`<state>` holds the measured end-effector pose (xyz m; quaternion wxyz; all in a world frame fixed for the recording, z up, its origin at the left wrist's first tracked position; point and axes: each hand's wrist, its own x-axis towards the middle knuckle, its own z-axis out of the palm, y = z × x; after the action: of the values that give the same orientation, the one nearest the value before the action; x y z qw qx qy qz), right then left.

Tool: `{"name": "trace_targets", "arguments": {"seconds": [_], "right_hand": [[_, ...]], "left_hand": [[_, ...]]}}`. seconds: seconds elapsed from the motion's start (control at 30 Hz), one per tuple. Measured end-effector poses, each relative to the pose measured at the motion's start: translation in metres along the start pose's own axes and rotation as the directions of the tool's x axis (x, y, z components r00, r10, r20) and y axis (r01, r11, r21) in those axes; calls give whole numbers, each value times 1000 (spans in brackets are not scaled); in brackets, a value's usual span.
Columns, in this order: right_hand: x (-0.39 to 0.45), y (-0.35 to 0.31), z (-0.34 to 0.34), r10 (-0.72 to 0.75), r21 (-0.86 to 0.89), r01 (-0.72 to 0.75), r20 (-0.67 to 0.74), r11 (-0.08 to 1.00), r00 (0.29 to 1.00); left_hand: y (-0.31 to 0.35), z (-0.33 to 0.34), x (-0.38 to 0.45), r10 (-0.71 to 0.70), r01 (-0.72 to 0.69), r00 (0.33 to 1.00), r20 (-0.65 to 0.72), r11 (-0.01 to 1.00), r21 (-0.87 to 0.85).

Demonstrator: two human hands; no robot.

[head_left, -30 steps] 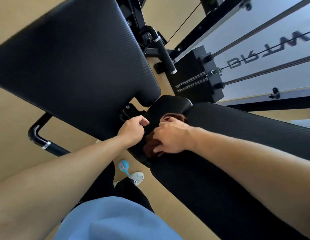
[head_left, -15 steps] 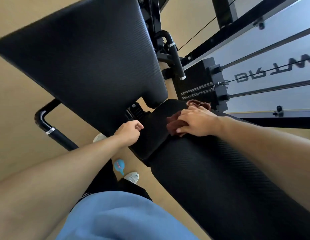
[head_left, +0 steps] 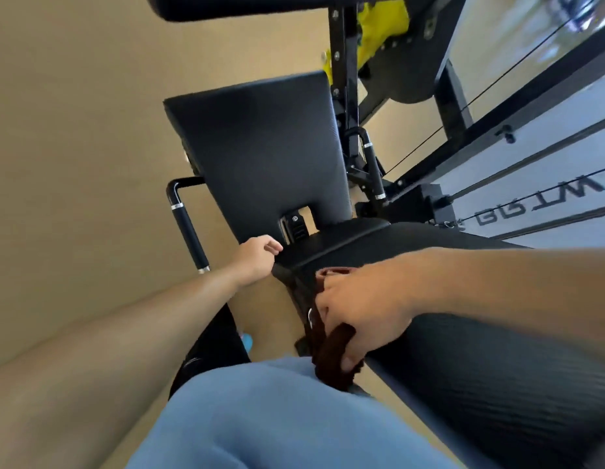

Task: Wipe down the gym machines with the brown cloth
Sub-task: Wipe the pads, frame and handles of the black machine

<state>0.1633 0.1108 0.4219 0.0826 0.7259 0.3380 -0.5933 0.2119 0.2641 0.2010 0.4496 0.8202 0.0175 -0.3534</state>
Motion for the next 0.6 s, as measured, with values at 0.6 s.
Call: {"name": "trace_targets", "arguments": {"seconds": [0.6], "right_hand": [[171,20,20,395,-141,-409,-117,901,911]], "left_hand": [[-89,45,-40,-196,158,977,-79,925,-345]]}}
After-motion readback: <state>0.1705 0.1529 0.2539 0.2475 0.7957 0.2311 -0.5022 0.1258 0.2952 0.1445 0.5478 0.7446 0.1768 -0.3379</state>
